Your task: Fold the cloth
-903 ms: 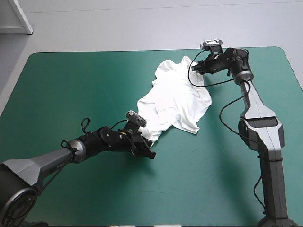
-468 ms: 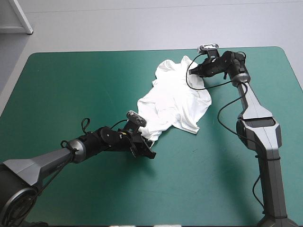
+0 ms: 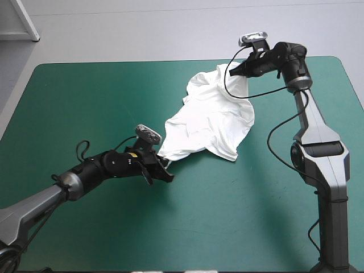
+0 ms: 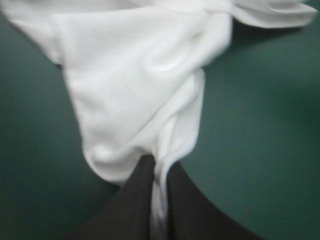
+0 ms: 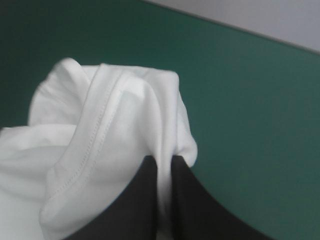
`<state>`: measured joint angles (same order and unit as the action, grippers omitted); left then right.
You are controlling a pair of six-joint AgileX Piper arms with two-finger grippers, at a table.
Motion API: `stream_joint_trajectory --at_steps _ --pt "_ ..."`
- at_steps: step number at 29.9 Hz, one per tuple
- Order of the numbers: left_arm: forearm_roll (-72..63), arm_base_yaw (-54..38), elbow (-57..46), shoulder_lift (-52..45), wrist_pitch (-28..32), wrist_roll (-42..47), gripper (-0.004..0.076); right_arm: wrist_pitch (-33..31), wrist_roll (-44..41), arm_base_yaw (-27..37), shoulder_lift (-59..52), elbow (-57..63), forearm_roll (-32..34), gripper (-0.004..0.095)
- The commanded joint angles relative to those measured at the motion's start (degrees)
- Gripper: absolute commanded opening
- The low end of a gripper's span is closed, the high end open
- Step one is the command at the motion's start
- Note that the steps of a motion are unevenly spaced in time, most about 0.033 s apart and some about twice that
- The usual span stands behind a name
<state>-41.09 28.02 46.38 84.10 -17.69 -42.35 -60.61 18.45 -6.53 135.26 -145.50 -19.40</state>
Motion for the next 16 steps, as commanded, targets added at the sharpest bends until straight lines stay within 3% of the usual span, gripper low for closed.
stream_joint_trajectory --at_steps 1,8,16 --pt "3.3 -6.5 1.3 -5.3 2.8 2.8 0.0019 0.5 -0.6 0.4 -10.5 -2.0 -1.7 0.0003" --pt "11.7 -19.6 8.7 -10.2 2.2 0.8 0.0019 -0.4 -1.1 0.2 -21.2 -2.0 -2.3 0.0003" --pt "18.0 -24.0 28.2 -14.3 -3.3 1.1 0.0019 -1.3 -0.6 -0.5 -35.6 -2.0 -3.5 0.0004"
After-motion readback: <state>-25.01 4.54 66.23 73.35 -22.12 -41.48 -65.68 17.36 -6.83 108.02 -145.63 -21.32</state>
